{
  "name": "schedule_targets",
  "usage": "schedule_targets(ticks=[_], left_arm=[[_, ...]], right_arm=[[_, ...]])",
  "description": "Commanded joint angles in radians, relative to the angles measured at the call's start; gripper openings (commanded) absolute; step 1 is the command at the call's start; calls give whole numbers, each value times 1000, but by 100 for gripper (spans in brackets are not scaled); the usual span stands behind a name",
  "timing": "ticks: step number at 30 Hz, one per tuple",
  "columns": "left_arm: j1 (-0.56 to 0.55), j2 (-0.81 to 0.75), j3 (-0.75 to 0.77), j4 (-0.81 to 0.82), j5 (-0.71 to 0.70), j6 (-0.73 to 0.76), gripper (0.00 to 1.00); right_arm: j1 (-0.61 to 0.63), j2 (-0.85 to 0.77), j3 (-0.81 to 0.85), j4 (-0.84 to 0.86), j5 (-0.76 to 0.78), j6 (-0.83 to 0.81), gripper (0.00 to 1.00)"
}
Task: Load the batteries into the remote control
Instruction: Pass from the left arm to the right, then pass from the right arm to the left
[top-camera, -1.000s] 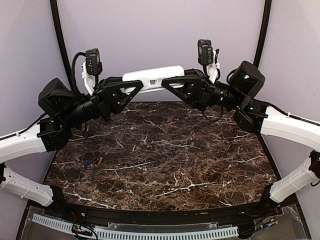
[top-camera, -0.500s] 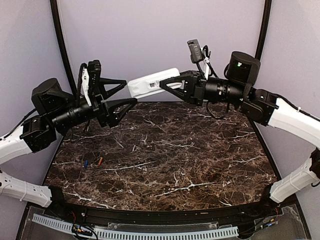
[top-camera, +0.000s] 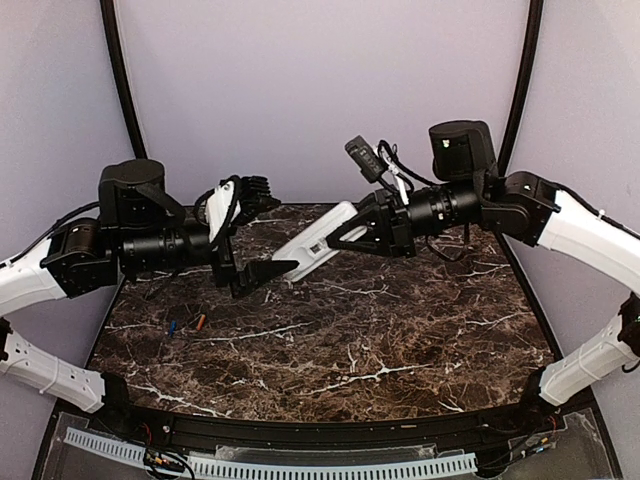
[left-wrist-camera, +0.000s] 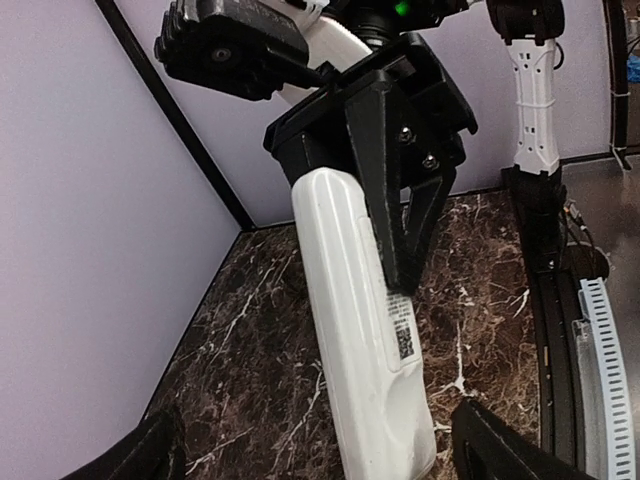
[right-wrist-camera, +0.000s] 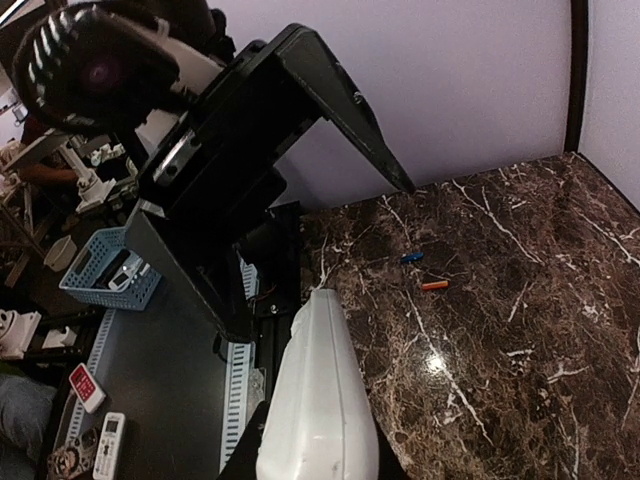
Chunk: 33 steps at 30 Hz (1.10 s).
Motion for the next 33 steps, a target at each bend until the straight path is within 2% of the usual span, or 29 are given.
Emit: schedule_targets(ticks=[1, 4, 7, 10, 14, 19, 26, 29, 33], left_arm=[[7, 7, 82, -174, 289, -208, 91], [8, 52, 98, -232, 352, -271, 87], [8, 69, 100, -229, 336, -311, 82], [8, 67, 91, -177, 307, -334, 71], [8, 64, 80, -115, 262, -350, 61], [14, 72, 74, -121, 242, -349, 41], [27, 78, 77, -168, 265, -353, 44], [29, 86, 80, -171, 272, -358, 41], [32, 104, 86, -179, 284, -360, 43]], right_arm=[[7, 25, 139, -245, -97, -276, 0], [6, 80, 225, -335, -107, -337, 0], [12, 125, 298, -394, -113, -378, 0], [20, 146, 337, -422, -109, -414, 0], [25, 165, 376, -452, -117, -448, 0], [28, 165, 385, -462, -106, -476, 0], [28, 160, 385, -452, -111, -496, 0], [28, 160, 386, -446, -114, -498, 0], [28, 154, 386, -437, -120, -499, 0]])
